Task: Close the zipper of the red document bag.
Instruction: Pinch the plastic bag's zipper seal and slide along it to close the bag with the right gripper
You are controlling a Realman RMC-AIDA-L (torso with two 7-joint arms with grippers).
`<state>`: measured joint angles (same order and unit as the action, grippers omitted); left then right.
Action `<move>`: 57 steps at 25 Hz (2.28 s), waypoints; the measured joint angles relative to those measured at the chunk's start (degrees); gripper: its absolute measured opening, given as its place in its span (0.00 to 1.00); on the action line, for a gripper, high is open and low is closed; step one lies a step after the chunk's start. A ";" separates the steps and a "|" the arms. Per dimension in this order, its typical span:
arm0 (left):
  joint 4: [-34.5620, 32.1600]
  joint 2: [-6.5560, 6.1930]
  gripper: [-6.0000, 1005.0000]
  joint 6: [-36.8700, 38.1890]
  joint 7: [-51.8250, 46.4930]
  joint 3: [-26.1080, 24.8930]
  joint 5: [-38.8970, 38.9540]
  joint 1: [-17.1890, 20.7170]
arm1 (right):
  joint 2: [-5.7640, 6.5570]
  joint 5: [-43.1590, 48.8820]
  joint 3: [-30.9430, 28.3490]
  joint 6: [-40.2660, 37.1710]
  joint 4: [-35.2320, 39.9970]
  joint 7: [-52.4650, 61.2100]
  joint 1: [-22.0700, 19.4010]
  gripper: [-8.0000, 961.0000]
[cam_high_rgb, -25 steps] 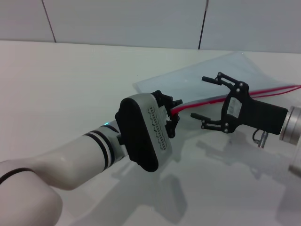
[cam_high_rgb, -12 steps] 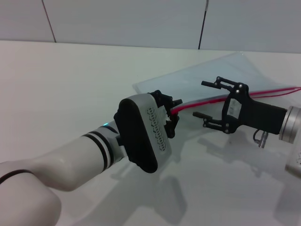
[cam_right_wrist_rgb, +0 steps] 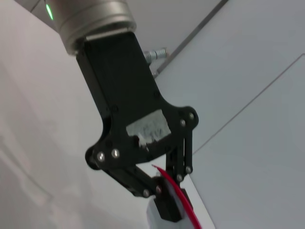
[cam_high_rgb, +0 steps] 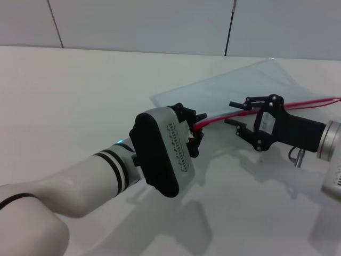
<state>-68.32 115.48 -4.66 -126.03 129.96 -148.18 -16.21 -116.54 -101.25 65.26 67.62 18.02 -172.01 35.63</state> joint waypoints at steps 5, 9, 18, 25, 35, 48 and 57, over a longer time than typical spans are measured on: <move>0.00 0.00 0.06 0.00 0.00 0.11 0.00 0.02 | 0.00 0.00 0.04 -1.01 0.00 0.00 0.02 0.32; 0.00 0.00 0.06 0.00 0.00 0.12 0.00 -0.01 | 0.00 0.00 0.04 -1.03 0.03 0.00 0.03 0.29; 0.03 0.00 0.06 0.00 0.00 0.11 0.00 -0.05 | 0.06 0.00 0.04 -1.02 0.09 0.00 0.01 0.20; 0.12 0.00 0.06 0.00 0.00 0.03 0.00 -0.06 | 0.18 0.00 0.14 -1.00 0.09 0.00 -0.35 0.17; 0.24 0.00 0.06 0.02 0.00 -0.04 0.00 -0.13 | 0.14 -0.01 4.20 -3.38 1.46 0.00 -0.66 0.09; -0.56 -0.14 0.06 0.00 1.03 0.11 0.00 0.69 | 0.31 -0.53 3.45 -8.04 1.63 0.01 -1.56 0.09; -3.27 -0.55 0.06 -0.10 2.77 0.51 0.00 2.65 | 0.44 -0.62 -2.56 -17.91 2.15 0.01 -2.87 0.11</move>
<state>-71.59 114.93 -4.76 -123.26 130.48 -148.18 -13.56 -116.10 -101.87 62.70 49.71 20.17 -172.00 32.76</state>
